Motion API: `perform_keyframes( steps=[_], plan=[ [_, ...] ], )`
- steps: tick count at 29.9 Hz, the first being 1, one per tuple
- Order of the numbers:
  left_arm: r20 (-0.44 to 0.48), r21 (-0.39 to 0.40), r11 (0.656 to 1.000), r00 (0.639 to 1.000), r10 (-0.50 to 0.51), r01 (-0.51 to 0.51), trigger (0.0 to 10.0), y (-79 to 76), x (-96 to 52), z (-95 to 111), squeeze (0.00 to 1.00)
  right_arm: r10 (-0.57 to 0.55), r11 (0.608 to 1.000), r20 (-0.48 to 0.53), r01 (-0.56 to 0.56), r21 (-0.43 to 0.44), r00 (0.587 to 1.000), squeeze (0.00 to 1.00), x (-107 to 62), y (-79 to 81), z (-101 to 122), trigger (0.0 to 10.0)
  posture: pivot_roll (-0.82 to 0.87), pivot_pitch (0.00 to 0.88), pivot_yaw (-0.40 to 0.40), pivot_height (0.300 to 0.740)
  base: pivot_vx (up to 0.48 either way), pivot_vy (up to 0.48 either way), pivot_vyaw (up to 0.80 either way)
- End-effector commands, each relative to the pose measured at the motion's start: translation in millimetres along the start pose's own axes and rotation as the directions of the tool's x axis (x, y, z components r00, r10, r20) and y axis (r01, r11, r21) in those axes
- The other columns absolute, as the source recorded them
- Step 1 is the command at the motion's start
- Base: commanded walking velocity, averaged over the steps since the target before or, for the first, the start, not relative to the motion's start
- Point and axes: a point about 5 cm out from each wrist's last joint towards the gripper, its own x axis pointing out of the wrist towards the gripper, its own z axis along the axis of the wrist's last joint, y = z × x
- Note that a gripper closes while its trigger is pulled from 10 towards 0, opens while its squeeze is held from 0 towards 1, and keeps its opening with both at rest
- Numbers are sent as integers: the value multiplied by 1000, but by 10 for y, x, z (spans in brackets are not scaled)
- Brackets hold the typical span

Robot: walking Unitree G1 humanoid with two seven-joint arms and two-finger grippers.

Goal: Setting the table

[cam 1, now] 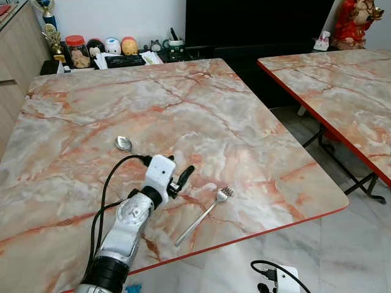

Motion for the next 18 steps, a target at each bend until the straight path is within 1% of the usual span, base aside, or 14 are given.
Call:
perform_keyframes(
  steps=[1,2,5,9,15,18],
  plan=[
    [39,-26,1000,999,14,-13,10000,37,-32,41,0,-5,1000,-7,5,-7,1000,0,-9,-18,-28,10000,88,0,-65,740,0,0,0],
    [43,-29,999,999,17,-16,10000,41,-35,44,0,-5,1000,-7,5,-8,1000,0,-9,-18,-28,10000,88,0,-65,740,0,0,0],
    [59,-24,1000,998,16,-15,10000,50,-36,65,0,-7,1000,-6,7,-9,1000,0,-9,-19,-29,10000,90,0,-65,740,0,-340,0],
    [75,-29,999,997,27,-25,10000,73,-21,97,0,-8,1000,-5,8,-11,1000,0,-9,-20,-27,10000,91,0,-67,740,0,-480,0],
    [76,-31,999,997,17,-14,10000,58,-6,102,0,-15,1000,-2,15,-10,1000,0,-8,-24,-21,10000,92,5,-69,740,0,-467,0],
    [69,-41,999,998,14,-12,10000,51,-4,89,0,-18,1000,-1,18,-11,1000,0,-8,-26,-18,10000,94,9,-71,740,0,0,0]
  ],
)
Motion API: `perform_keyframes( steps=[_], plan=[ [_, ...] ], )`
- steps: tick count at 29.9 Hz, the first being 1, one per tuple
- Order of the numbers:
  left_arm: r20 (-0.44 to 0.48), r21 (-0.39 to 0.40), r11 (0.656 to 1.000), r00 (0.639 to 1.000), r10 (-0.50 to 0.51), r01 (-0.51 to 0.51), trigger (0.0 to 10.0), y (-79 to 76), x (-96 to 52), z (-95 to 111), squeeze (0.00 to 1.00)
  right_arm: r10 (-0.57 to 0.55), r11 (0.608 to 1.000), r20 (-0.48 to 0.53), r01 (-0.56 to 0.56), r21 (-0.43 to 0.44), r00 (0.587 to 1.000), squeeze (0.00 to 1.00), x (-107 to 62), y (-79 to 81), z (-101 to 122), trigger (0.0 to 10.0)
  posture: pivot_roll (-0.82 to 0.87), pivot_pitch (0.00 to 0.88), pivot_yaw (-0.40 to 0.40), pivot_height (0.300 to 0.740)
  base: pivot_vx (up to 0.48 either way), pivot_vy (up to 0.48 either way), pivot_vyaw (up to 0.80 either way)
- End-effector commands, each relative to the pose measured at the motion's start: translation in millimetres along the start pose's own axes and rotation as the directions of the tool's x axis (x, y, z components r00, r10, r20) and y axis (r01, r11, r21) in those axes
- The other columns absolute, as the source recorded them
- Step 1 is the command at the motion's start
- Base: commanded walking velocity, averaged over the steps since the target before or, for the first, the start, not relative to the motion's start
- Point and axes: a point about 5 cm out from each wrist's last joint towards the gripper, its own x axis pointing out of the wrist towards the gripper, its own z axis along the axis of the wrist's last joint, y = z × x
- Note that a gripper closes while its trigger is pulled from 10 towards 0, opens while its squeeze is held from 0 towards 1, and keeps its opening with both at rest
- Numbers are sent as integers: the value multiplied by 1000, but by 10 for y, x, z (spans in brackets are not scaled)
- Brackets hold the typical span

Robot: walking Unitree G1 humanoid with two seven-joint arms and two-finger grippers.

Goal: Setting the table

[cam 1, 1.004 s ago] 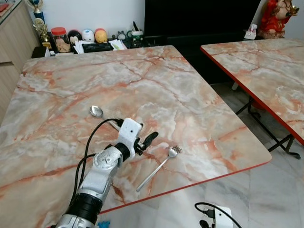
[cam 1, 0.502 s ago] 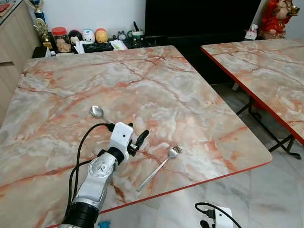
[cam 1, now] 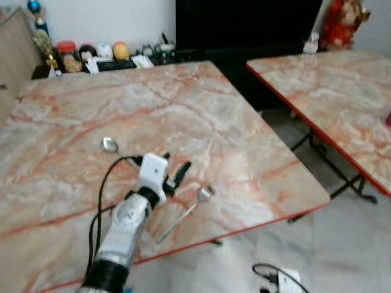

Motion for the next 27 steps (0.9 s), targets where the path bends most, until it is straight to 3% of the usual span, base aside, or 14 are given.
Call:
perform_keyframes(
  steps=[1,7,22,27],
  plan=[
    [-4,-6,1000,1000,2,-2,10000,20,-17,-11,0,0,1000,14,0,-5,1000,0,9,11,41,10000,94,9,-71,740,0,0,0],
    [-28,2,1000,1000,1,-1,10000,32,-24,-47,0,-3,1000,6,3,5,1000,0,9,9,33,10000,95,12,-73,740,0,0,0],
    [-48,27,999,998,43,-42,10000,226,-67,-70,0,1,1000,2,-1,-4,1000,0,12,10,38,10000,95,16,-72,740,0,0,-726],
    [-56,29,997,996,66,-65,10000,281,-98,-75,0,2,1000,13,-2,-4,1000,0,11,12,46,10000,95,16,-72,740,0,0,-222]
  ],
)
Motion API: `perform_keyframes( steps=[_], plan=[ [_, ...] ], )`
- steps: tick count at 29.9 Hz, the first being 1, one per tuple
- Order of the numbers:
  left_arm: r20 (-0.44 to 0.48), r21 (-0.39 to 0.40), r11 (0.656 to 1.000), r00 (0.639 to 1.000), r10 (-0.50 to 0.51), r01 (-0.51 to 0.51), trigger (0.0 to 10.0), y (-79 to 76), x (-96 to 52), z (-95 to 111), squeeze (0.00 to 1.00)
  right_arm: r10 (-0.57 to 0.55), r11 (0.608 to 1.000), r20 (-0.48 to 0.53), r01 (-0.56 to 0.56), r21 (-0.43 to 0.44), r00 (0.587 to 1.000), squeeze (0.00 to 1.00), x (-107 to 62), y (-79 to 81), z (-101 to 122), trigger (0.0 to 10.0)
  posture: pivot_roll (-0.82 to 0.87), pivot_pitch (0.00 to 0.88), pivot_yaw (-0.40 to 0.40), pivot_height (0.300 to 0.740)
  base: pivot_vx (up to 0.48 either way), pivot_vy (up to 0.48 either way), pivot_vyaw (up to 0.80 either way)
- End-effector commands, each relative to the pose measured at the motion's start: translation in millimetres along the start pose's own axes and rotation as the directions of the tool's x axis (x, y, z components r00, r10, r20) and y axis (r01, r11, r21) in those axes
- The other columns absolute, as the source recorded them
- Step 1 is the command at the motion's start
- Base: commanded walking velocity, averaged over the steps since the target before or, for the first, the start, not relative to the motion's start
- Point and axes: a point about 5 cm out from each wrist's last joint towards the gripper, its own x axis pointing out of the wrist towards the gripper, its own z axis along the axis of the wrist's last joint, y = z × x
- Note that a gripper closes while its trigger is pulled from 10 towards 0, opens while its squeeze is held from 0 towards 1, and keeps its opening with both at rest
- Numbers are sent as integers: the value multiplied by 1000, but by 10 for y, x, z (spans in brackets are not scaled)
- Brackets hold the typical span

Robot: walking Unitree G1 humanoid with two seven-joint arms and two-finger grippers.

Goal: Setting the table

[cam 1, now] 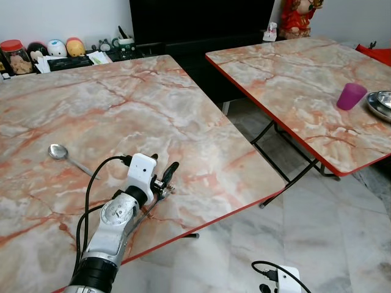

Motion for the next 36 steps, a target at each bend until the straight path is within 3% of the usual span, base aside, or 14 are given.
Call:
perform_keyframes(
  steps=[1,9,13,16,23,24,26,27,28,30,31,32,33,36],
  plan=[
    [-7,-2,1000,1000,15,-15,10000,49,-24,-10,0,0,1000,0,0,-1,1000,0,-3,-3,-10,10000,95,16,-72,740,0,0,0],
    [-1,-24,999,1000,25,-25,10000,136,-392,9,0,2,1000,-1,-2,-6,1000,0,-3,0,-8,10000,103,18,-68,740,0,0,0],
    [-45,30,998,998,-46,48,10000,87,-496,-23,0,4,1000,-1,-4,-9,1000,0,-1,-2,-4,10000,109,17,-69,740,0,0,0],
    [-83,75,984,984,-157,163,10000,-56,-472,-41,0,5,1000,-1,-5,-11,1000,0,-1,-2,-1,10000,109,15,-69,740,0,0,0],
    [-72,36,975,974,-215,218,10000,-227,-350,-16,0,5,1000,0,-5,-11,1000,0,0,0,-1,10000,105,11,-68,740,0,0,0],
    [-74,29,974,972,-223,225,10000,-278,-293,-23,47,3,1000,-1,-3,-10,1000,0,-1,2,-3,10000,101,8,-65,740,0,0,0],
    [-76,23,973,971,-227,229,10000,-310,-249,-27,47,3,1000,-1,-3,-10,1000,0,-1,2,-4,10000,101,8,-65,740,0,0,0],
    [-67,9,971,969,-237,238,10000,-344,-192,-18,753,3,1000,-1,-3,-9,1000,0,-2,3,-6,10000,99,4,-65,740,0,0,0],
    [-65,1,971,969,-237,238,10000,-353,-164,-14,1000,3,1000,-2,-3,-9,1000,0,-2,5,-9,10000,98,0,-64,740,0,0,0],
    [-58,-12,970,968,-244,243,10000,-373,-112,-2,976,4,1000,-2,-4,-9,1000,0,-3,8,-13,10000,96,0,-64,740,0,0,0],
    [-59,-5,968,966,-251,252,10000,-380,-79,-2,224,4,1000,-2,-4,-8,1000,0,-3,9,-15,10000,96,0,-63,740,0,0,0],
    [-61,-3,967,965,-253,254,10000,-380,-72,-4,224,4,1000,-2,-4,-8,1000,0,-3,10,-15,10000,96,0,-63,740,0,0,0],
    [-62,-2,967,965,-254,254,10000,-374,-64,-7,0,4,1000,-2,-4,-8,1000,0,-4,11,-15,10000,96,0,-63,740,0,0,0],
    [-75,8,965,963,-260,261,10000,-336,-27,-23,0,4,1000,-2,-4,-6,1000,0,-3,12,-15,10000,97,3,-64,740,0,0,0]
  ],
)
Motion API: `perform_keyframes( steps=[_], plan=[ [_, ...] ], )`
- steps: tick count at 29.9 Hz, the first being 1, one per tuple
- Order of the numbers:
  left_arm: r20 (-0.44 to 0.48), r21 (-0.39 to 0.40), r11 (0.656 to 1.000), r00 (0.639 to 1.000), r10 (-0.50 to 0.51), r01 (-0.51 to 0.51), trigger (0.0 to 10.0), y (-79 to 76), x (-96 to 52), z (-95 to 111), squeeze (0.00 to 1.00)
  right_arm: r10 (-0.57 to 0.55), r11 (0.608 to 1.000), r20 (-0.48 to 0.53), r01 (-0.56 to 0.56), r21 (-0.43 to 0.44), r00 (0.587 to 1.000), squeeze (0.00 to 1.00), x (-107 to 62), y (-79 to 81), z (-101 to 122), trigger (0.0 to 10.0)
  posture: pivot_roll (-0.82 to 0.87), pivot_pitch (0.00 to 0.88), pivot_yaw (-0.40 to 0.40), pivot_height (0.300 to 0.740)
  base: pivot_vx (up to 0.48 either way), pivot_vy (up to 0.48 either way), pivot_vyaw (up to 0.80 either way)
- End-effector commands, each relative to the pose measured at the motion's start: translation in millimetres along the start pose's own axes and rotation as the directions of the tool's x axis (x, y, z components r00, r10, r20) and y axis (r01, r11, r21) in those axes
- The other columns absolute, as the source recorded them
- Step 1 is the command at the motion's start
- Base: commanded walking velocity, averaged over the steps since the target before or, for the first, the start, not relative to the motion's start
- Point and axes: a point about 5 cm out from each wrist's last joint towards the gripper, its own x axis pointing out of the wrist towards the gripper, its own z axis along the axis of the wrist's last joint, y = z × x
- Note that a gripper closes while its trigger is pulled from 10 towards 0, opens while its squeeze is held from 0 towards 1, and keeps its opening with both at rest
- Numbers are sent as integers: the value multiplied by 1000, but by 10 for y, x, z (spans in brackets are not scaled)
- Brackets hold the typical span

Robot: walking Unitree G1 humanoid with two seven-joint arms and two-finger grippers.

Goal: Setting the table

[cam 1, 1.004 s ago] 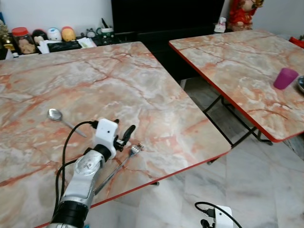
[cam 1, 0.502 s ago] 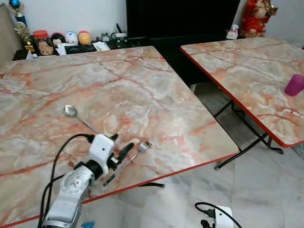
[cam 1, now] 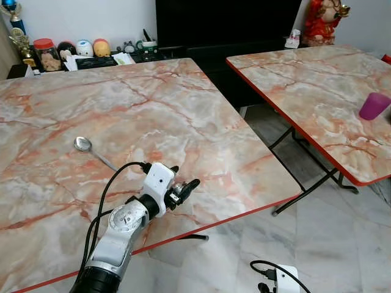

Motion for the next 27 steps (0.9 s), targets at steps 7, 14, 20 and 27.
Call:
perform_keyframes(
  steps=[7,14,20,27],
  plan=[
    [-52,74,996,998,-36,40,10000,55,85,-34,0,-1,1000,-8,1,-1,1000,0,-4,-10,-19,10000,98,12,-67,740,0,0,0],
    [-67,36,999,998,-9,11,0,84,173,-81,0,-3,1000,-7,3,2,1000,0,-4,-12,-16,10000,91,15,-68,740,0,0,0],
    [-83,30,999,996,-21,24,10000,84,159,-133,0,-3,1000,-7,3,1,1000,0,-3,-16,-13,10000,97,17,-71,740,0,0,0],
    [-86,26,1000,996,11,-9,10000,154,121,-166,0,-2,1000,-7,2,-1,1000,0,-3,-17,-12,10000,96,19,-72,740,0,0,0]
  ],
)
